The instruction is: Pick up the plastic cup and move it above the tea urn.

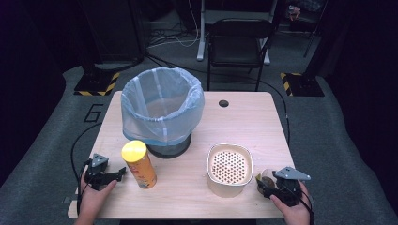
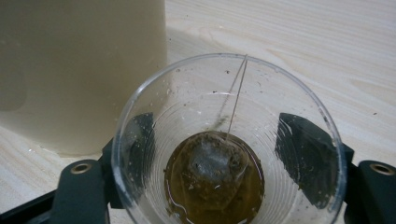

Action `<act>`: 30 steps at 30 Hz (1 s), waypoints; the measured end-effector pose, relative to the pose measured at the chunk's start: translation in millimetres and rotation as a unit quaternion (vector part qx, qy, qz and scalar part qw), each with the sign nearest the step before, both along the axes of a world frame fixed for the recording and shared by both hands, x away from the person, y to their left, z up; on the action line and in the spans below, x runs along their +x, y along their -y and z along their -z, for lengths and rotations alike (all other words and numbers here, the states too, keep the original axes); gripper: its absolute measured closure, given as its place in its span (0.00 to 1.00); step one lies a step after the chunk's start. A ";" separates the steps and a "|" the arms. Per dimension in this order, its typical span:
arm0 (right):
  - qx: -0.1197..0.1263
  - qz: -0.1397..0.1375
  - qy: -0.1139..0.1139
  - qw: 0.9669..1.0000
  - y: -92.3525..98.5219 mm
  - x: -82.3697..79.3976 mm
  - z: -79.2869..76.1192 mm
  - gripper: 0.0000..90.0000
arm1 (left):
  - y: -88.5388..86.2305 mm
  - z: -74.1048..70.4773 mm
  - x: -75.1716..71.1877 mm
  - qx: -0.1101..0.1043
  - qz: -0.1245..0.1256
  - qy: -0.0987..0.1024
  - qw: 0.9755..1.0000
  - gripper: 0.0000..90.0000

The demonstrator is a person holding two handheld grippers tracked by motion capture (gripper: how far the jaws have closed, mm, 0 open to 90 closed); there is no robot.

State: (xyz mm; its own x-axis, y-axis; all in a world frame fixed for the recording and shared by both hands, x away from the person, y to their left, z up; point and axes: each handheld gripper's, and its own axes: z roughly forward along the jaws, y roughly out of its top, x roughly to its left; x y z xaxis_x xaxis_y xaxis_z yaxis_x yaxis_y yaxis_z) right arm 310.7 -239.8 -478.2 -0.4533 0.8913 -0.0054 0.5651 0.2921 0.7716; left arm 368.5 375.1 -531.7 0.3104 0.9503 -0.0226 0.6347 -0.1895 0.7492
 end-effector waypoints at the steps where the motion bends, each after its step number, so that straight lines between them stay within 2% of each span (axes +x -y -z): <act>1: 0.002 -0.001 -0.001 1.000 -0.2 -0.7 -1.3 0.32 | 0.0 0.0 0.0 0.000 0.000 0.000 1.000 0.17; 3: 0.003 -0.006 0.005 1.000 0.0 -1.0 -3.2 0.33 | 0.0 0.0 0.0 0.000 0.000 0.000 1.000 0.17; 5: -0.010 -0.015 0.003 1.000 1.1 0.3 -8.4 0.34 | 0.0 0.0 0.0 0.000 0.000 0.000 1.000 0.17; 8: -0.016 -0.023 0.004 1.000 2.5 1.8 -12.9 0.35 | 0.0 0.0 0.0 0.000 0.000 0.000 1.000 0.17; 13: -0.012 -0.029 0.009 0.999 5.8 6.2 -20.6 0.35 | 0.0 0.0 0.0 0.000 0.000 0.000 1.000 0.17; 14: -0.011 -0.028 0.018 0.999 7.3 10.2 -24.9 0.35 | 0.0 0.0 0.0 0.000 0.000 0.000 1.000 0.17; 18: -0.011 -0.046 0.022 0.999 12.7 20.1 -33.4 0.36 | 0.0 0.0 0.0 0.000 0.000 0.000 1.000 0.17; 22: -0.010 -0.051 0.026 0.998 15.5 29.0 -40.3 0.36 | 0.0 0.0 0.0 0.000 0.000 0.000 1.000 0.17; 30: -0.027 -0.072 0.043 0.996 16.1 54.4 -61.6 0.37 | 0.0 0.0 0.0 0.000 0.000 0.000 1.000 0.17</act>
